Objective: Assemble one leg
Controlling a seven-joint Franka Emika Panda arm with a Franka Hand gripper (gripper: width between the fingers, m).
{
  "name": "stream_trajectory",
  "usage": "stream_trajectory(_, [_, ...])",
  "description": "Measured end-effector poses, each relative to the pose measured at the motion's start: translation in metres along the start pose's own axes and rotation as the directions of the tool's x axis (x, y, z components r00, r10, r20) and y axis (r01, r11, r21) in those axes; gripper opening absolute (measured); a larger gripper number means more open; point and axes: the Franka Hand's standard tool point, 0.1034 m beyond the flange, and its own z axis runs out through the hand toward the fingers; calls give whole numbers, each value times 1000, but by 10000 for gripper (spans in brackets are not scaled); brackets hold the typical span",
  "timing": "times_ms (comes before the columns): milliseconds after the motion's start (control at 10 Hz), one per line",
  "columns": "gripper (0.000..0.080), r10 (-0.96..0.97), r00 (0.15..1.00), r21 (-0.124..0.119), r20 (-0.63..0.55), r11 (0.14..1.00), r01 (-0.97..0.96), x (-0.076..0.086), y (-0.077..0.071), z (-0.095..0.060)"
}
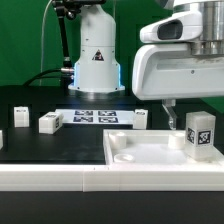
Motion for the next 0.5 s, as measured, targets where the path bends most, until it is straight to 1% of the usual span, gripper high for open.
stream_trajectory(100, [634,0,1000,0,0,1000,0,0,0,0])
stream_trajectory(300, [286,0,1000,0,0,1000,0,0,0,0])
stream_trajectory(500, [291,27,1000,0,0,1000,-27,0,0,0])
